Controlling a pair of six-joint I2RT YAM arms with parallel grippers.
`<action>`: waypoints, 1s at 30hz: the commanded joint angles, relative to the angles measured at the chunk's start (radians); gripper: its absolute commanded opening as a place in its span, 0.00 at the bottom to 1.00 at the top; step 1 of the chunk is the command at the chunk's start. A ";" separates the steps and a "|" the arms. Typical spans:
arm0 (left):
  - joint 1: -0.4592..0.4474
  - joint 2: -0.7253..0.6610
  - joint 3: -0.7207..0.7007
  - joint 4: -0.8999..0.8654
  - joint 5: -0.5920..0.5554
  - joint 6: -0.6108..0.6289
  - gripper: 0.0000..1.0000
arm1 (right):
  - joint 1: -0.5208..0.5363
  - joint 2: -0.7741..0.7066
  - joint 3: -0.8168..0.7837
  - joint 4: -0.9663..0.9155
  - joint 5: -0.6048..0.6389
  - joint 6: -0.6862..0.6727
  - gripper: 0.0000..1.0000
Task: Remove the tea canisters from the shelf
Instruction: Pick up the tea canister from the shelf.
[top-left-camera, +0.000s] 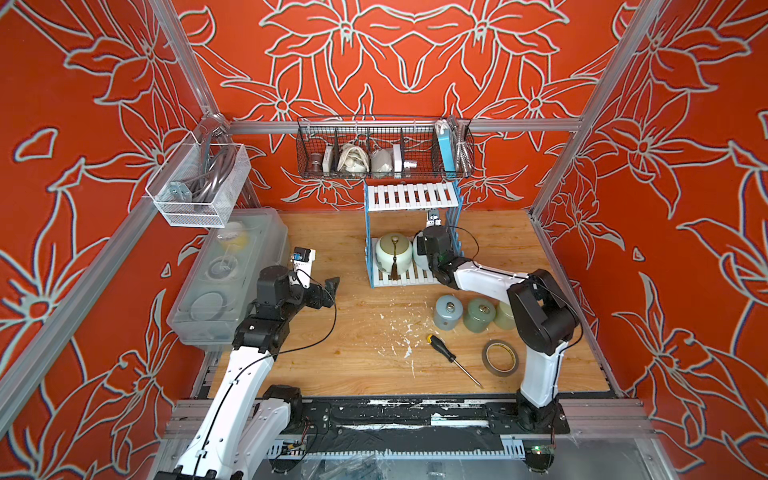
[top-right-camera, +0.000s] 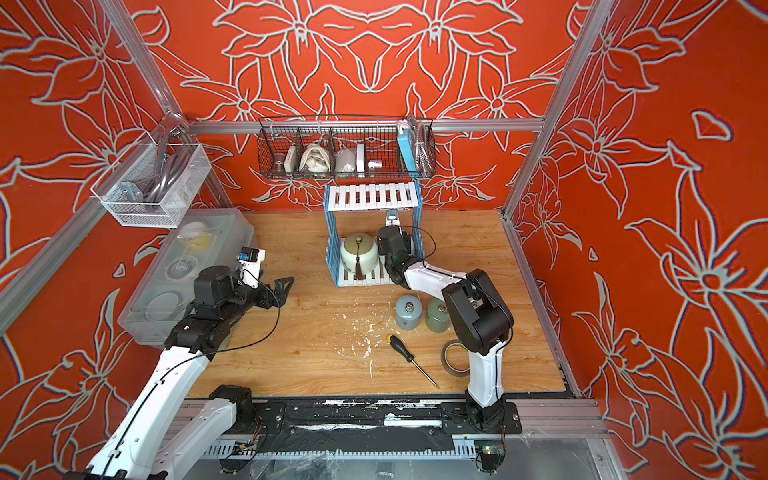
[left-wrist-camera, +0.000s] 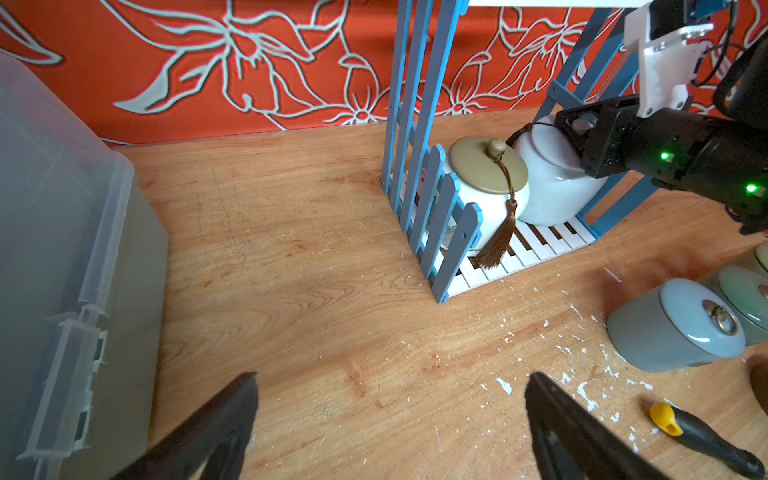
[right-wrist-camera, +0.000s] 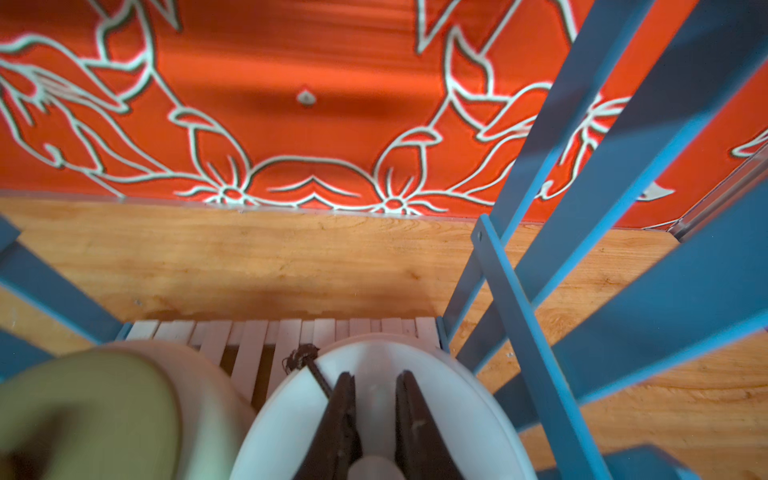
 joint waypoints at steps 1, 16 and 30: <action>-0.002 -0.016 -0.016 0.030 0.007 0.012 0.99 | 0.025 -0.085 -0.010 0.003 0.000 -0.038 0.00; -0.002 -0.018 -0.015 0.031 0.006 0.012 0.99 | 0.082 -0.239 -0.025 -0.008 -0.001 -0.083 0.00; -0.001 -0.019 -0.019 0.037 0.004 0.014 0.99 | 0.152 -0.427 -0.032 -0.160 -0.034 -0.029 0.00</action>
